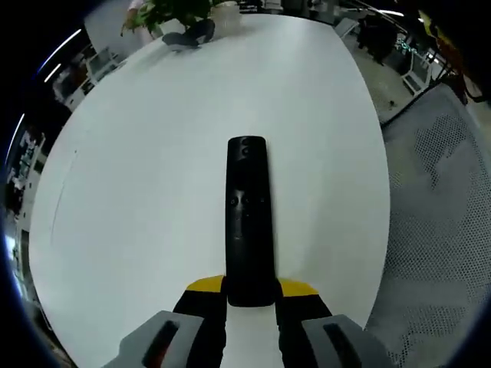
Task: Press the specified remote control buttons in sequence, fully releasing each button before pressing the next.
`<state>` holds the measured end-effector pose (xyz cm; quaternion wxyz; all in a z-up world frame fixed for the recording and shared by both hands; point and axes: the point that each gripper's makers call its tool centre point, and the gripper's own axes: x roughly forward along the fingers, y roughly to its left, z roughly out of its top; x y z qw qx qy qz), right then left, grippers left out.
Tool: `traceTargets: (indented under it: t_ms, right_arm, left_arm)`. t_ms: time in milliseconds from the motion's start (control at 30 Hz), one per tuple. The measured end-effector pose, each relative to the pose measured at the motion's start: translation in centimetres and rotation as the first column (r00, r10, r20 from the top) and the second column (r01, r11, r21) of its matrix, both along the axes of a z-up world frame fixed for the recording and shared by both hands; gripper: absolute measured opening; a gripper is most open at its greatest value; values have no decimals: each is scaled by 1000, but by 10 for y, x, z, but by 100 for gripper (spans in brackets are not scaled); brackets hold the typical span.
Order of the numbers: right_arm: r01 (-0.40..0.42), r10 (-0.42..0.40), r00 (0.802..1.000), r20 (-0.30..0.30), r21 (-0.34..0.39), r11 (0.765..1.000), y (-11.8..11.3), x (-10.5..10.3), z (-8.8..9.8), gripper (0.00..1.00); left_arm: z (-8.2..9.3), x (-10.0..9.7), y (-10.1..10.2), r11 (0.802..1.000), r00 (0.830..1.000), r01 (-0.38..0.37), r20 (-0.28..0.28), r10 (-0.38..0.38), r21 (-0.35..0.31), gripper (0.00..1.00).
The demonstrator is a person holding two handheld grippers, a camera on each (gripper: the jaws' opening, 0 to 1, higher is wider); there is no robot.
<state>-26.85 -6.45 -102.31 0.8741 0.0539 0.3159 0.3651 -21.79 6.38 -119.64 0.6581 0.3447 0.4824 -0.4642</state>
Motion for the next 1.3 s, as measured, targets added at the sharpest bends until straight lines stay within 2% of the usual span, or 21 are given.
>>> traceTargets:
  t_ms: [267,367,433,533,667,767,833,867,933,1000,1067,1100,1200,1300]
  right_arm:
    - [-66,64,998,-27,-63,996,11,10,-11,0]
    - [-102,94,993,-67,-120,988,11,12,-23,0]
    - [-107,98,993,-70,-142,984,11,15,-28,0]
    - [-122,105,988,-116,-155,980,13,17,-39,0]
    - [-140,99,973,-209,-191,972,14,21,-63,0]
    - [-144,95,968,-232,-204,968,18,28,-77,0]
    - [-154,90,953,-288,-209,966,18,28,-90,0]
    - [-169,91,938,-333,-213,962,18,25,-98,0]
    - [-186,92,927,-365,-230,955,20,27,-110,0]
    - [-222,111,916,-387,-256,941,20,26,-119,0]
    - [-239,112,913,-393,-291,926,18,28,-128,0]
    - [-254,118,904,-411,-294,921,19,27,-132,0]
    - [-260,119,901,-417,-299,918,22,31,-139,0]
    - [-290,124,886,-448,-324,900,23,33,-148,0]
  left_arm:
    - [1,-22,-2,1000,1000,0,2,0,-14,23]
    - [1,-31,-4,1000,1000,7,3,-6,-15,23]
    - [1,-37,-5,1000,1000,11,5,-11,-11,23]
    - [1,-44,-6,1000,1000,11,5,-11,-10,23]
    - [2,-51,-6,1000,1000,3,3,-3,-26,23]
    - [2,-55,-7,999,1000,3,1,-3,-39,23]
    - [2,-59,-7,999,1000,9,-2,-9,-46,23]
    - [2,-61,-8,999,1000,17,0,-17,-42,23]
    - [1,-64,-9,999,999,33,7,-33,-34,23]
    - [2,-63,-9,999,1000,18,5,-17,-41,23]
    - [2,-64,-8,999,1000,20,7,-20,-50,23]
    - [2,-64,-8,998,1000,20,7,-20,-53,23]
    - [2,-64,-9,998,1000,28,7,-27,-54,23]
    - [2,-64,-8,998,999,38,3,-38,-57,23]
